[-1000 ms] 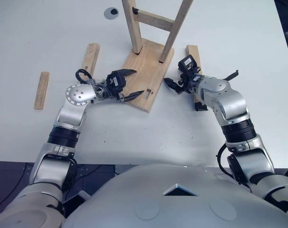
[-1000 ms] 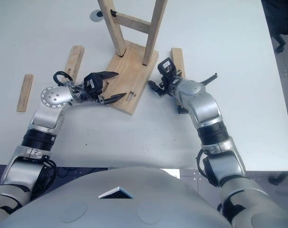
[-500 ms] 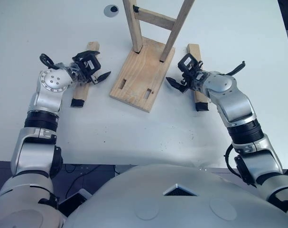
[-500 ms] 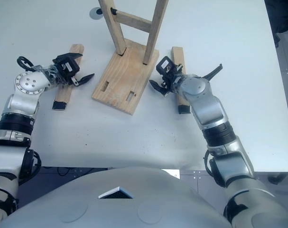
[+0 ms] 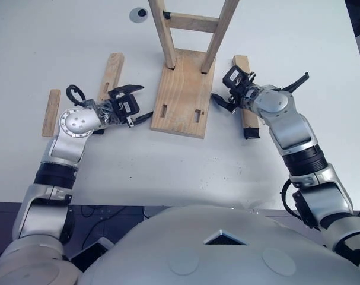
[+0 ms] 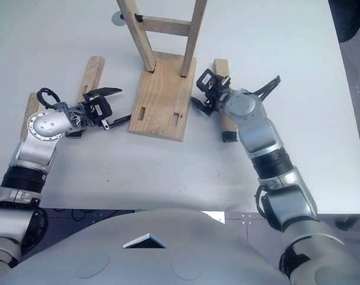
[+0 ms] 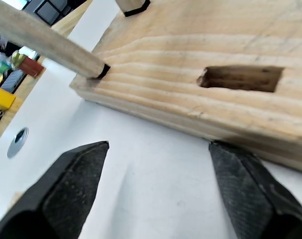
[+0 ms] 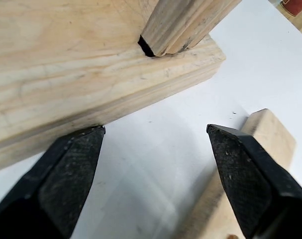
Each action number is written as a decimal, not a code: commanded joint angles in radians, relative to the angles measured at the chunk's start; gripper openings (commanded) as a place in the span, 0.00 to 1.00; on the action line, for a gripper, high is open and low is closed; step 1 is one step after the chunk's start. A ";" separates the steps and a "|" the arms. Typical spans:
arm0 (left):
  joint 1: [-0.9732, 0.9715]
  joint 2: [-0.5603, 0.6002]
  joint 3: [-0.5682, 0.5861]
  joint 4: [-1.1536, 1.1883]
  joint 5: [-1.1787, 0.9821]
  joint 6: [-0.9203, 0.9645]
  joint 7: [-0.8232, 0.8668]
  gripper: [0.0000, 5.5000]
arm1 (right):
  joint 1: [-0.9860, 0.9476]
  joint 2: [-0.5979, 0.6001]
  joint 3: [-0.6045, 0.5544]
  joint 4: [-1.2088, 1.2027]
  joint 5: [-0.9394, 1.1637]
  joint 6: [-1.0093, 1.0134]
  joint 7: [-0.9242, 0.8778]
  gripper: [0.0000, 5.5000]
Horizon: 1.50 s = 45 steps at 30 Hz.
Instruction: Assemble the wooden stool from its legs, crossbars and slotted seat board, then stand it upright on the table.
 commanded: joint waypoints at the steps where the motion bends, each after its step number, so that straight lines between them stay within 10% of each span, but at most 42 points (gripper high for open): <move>1: 0.135 -0.051 0.264 -0.130 -0.299 0.161 0.065 0.68 | 0.027 0.005 -0.105 -0.048 0.039 -0.017 -0.019 0.68; 6: 0.175 -0.038 0.512 -0.113 -0.475 0.223 0.105 0.68 | 0.105 0.021 -0.151 -0.104 0.062 -0.071 -0.032 0.68; 23: 0.167 0.027 0.612 0.558 -0.423 -0.009 -0.103 0.68 | 0.122 0.031 -0.151 -0.105 0.030 -0.014 -0.039 0.68; 37: 0.190 0.028 0.599 0.604 -0.386 0.001 -0.113 0.25 | 0.083 0.014 -0.163 -0.094 0.022 -0.013 -0.014 0.68; 45: 0.149 0.024 0.545 0.573 -0.320 -0.101 -0.061 0.23 | -0.244 -0.173 -0.288 0.074 -0.004 -0.095 0.048 0.68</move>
